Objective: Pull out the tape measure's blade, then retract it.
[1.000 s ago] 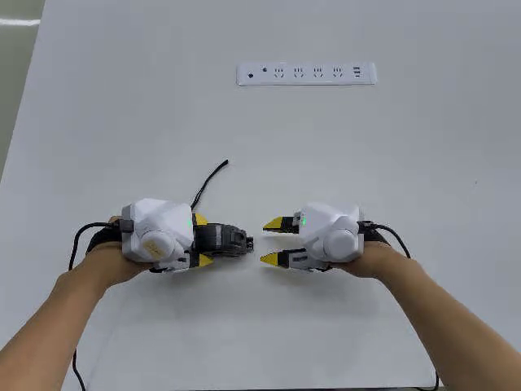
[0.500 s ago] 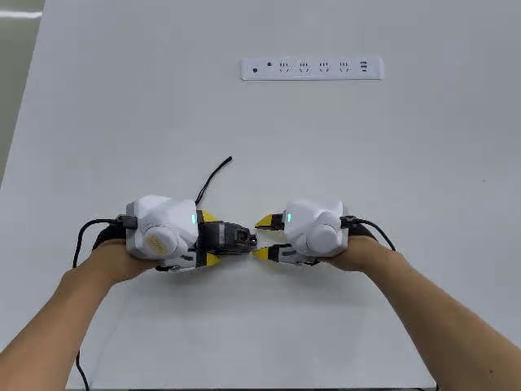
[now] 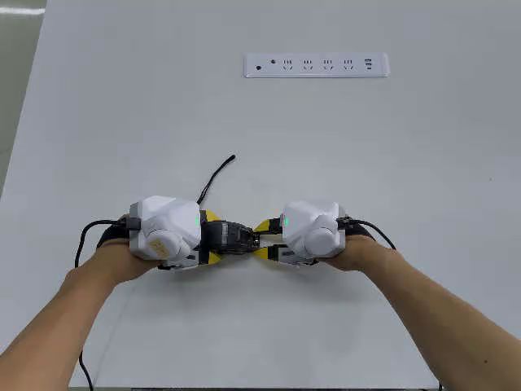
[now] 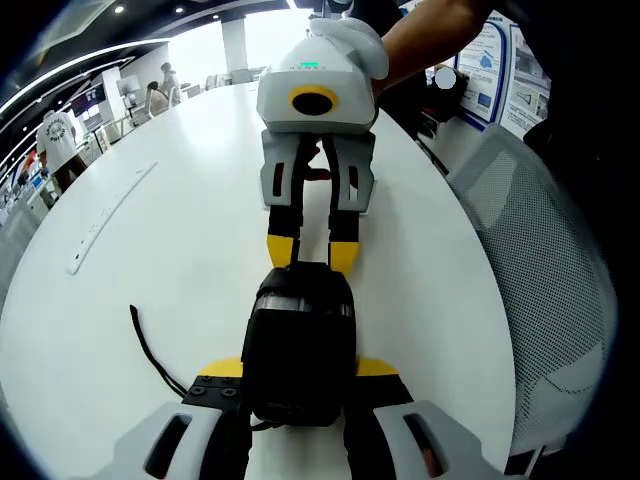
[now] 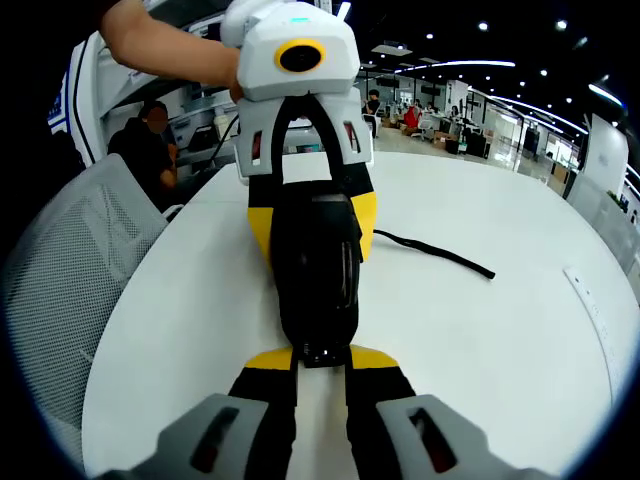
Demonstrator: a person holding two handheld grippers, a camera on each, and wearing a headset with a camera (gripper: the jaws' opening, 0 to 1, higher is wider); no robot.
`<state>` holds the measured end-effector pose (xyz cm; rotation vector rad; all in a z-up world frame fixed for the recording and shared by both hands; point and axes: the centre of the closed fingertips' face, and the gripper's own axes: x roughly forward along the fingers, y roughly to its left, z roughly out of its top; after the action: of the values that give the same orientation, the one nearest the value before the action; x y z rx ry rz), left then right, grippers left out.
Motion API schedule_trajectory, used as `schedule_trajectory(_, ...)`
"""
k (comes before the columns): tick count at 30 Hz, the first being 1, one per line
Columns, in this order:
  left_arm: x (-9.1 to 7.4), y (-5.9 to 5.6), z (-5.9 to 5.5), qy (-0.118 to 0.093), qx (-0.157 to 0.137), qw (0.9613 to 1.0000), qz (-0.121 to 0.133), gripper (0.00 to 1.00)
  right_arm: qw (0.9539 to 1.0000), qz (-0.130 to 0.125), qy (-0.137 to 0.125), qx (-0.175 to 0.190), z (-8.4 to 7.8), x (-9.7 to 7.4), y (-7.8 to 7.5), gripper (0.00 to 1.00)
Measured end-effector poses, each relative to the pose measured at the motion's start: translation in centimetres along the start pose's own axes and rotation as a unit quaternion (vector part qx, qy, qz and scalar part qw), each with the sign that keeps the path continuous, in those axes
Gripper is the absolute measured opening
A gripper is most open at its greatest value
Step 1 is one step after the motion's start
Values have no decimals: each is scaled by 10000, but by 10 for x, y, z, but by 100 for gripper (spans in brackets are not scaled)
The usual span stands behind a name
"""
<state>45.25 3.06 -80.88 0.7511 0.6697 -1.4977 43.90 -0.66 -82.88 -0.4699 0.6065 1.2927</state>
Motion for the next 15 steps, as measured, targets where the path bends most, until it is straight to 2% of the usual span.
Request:
schedule_trajectory(3,0,0,0,-44,-23,10000,14,32,9999,11,45,-119,-1,0,0,14)
schedule_trajectory(15,0,1,1,-102,-35,9999,55,32,9996,-22,171,-216,-1,-1,-1,12)
